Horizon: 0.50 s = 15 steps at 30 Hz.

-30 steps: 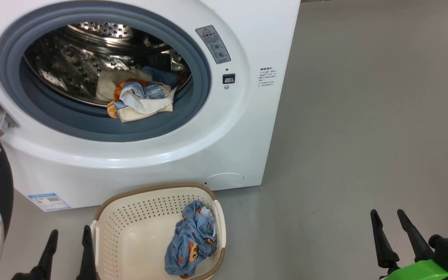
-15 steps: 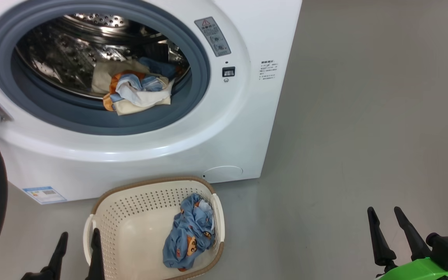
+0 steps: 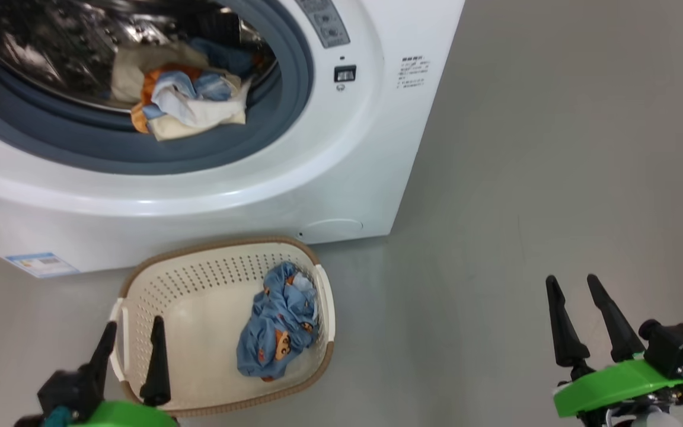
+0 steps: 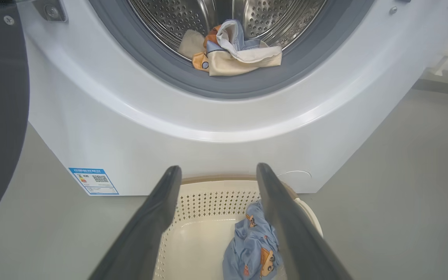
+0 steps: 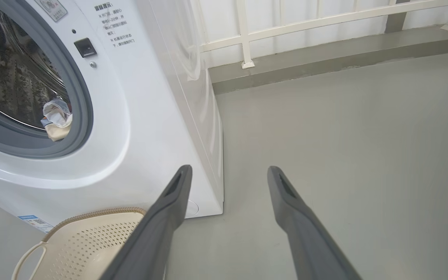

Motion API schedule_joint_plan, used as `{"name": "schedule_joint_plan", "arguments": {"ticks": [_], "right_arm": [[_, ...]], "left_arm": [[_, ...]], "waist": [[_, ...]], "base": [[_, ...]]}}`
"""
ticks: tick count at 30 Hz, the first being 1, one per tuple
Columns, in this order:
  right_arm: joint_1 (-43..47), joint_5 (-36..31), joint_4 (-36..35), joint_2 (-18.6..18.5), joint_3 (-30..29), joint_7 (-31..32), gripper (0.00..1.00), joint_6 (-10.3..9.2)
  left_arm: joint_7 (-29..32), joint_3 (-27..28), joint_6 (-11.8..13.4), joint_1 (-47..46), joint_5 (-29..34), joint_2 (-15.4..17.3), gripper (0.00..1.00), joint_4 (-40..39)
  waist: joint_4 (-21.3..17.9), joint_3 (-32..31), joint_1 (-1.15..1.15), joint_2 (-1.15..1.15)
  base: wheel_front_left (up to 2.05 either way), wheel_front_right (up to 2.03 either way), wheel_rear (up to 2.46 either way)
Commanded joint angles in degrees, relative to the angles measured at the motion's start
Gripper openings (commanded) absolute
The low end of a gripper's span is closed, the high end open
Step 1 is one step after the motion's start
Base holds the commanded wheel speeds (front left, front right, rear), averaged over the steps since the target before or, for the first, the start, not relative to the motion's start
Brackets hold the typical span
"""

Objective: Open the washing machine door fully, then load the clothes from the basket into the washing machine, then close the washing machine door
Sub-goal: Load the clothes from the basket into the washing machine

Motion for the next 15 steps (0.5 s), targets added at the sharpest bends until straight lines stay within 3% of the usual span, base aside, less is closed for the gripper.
{"name": "schedule_joint_plan", "arguments": {"ticks": [1, 15], "right_arm": [[-1.26, -0.50, -1.59, -0.27, 1.44, -0.44, 1.00, 0.16], [-5.80, -0.16, -2.60, 1.04, 2.01, -0.44, 1.00, 0.16]], "left_arm": [[-0.36, 1.65, -0.12, -1.95, 0.55, 0.77, 1.00, -0.51], [-0.36, -2.17, -0.82, -14.06, 0.20, 1.89, 1.00, 13.43]], "waist": [[-0.34, 1.78, 0.00, 0.00], [-1.58, 9.71, 0.00, 0.00]], "base": [[0.00, 0.00, 0.00], [0.00, 0.00, 0.00]]}}
